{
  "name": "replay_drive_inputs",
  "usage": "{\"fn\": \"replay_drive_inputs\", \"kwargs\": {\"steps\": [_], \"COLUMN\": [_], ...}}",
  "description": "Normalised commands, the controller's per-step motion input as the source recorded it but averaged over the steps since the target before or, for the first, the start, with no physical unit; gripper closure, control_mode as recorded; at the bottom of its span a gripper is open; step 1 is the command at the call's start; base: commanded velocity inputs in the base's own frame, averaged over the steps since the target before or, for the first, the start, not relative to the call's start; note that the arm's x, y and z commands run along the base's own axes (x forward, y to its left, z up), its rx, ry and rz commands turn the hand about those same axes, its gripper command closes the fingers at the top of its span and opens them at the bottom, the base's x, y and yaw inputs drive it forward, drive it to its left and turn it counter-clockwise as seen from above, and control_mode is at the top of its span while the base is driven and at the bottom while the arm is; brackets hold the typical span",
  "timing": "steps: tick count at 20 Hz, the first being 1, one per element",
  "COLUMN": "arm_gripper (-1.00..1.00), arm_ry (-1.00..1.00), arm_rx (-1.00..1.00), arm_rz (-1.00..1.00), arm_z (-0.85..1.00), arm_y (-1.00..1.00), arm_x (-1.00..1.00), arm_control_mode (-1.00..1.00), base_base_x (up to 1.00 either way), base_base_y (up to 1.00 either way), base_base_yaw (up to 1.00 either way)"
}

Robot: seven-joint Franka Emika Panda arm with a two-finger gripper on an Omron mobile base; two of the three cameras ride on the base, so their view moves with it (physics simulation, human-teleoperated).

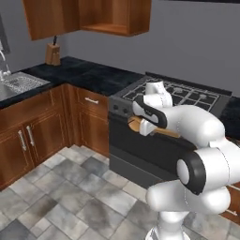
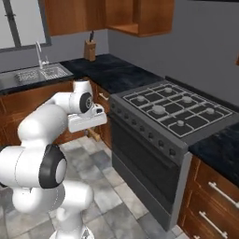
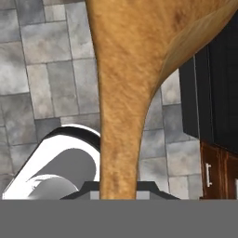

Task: Organize the utensils by type. Pick up the wooden spoons from the counter and place them in the open cabinet. Then pick up the metallic utensils from the counter and place them in the open drawer.

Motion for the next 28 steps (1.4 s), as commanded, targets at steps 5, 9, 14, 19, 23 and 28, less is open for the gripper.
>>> {"fn": "replay_drive_inputs", "kwargs": {"steps": [5,9,14,19,23,28], "arm_gripper": [1.00,1.00,1.00,1.00,1.00,1.00], "arm_ry": [0.00,0.00,0.00,0.00,0.00,0.00], "arm_rx": [0.00,0.00,0.00,0.00,0.00,0.00], "arm_rz": [0.00,0.00,0.00,0.00,0.00,0.00], "arm_z": [0.00,0.00,0.00,0.00,0.00,0.00], "arm_y": [0.00,0.00,0.00,0.00,0.00,0.00], "arm_x": [0.00,0.00,0.00,0.00,0.00,0.00], "arm_control_mode": [1.00,1.00,1.00,1.00,1.00,1.00], "base_base_x": [0.89,0.85,0.82,0.82,0.82,0.69], "base_base_y": [0.66,0.68,0.70,0.61,0.60,0.68], "base_base_yaw": [-0.33,-0.32,-0.31,-0.44,-0.46,-0.39]}}
